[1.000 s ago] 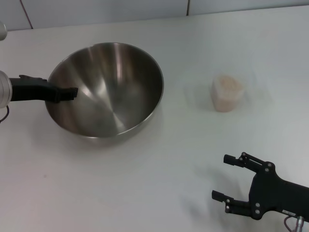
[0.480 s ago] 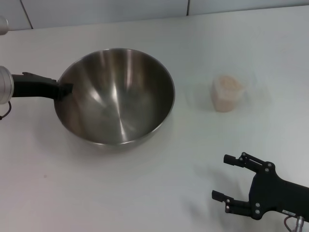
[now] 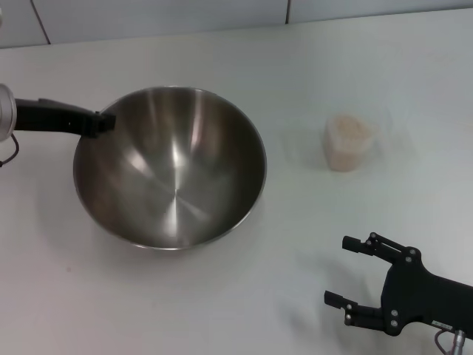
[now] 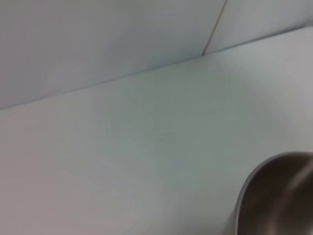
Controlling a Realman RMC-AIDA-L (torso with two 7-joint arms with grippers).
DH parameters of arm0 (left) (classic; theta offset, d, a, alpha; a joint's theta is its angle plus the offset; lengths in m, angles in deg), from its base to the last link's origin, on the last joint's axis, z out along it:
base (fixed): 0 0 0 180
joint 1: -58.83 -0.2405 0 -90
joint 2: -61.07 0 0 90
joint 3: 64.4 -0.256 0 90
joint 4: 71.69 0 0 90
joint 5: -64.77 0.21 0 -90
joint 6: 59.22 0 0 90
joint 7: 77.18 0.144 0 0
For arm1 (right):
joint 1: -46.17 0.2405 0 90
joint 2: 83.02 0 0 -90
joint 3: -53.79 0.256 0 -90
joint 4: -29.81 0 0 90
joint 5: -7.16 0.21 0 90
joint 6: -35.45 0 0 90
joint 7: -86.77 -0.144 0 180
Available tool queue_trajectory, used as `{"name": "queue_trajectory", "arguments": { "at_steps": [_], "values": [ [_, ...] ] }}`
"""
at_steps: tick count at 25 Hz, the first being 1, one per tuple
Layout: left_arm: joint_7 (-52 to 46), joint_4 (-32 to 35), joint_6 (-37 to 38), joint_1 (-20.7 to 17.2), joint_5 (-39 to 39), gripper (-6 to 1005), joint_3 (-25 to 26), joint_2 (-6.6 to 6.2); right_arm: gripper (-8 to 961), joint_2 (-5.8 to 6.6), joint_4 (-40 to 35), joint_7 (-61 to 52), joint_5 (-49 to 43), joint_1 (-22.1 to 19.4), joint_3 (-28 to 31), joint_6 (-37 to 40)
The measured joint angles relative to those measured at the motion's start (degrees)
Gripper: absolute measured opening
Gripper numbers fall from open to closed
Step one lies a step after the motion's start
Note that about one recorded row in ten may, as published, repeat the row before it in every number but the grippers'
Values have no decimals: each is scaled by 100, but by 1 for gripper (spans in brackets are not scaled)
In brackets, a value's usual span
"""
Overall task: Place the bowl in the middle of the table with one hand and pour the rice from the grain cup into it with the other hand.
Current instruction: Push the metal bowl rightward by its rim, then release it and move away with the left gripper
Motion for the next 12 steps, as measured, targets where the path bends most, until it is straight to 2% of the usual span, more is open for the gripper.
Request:
{"name": "queue_trajectory", "arguments": {
  "at_steps": [2,3,5,12],
  "values": [
    [62,-67,70,77,-24,44,133,0,827,0,0,0,0,2,-4,0],
    [454,-434,459,360,-247,42,680,-4,827,0,0,-5,0,4,-5,0],
    [779,-726,729,603,-425,40,1016,-16,826,0,0,-11,0,11,-9,0],
    [1004,-1214,590,1029,-437,39,1113,-20,824,0,0,-32,0,30,-30,0]
  ]
}}
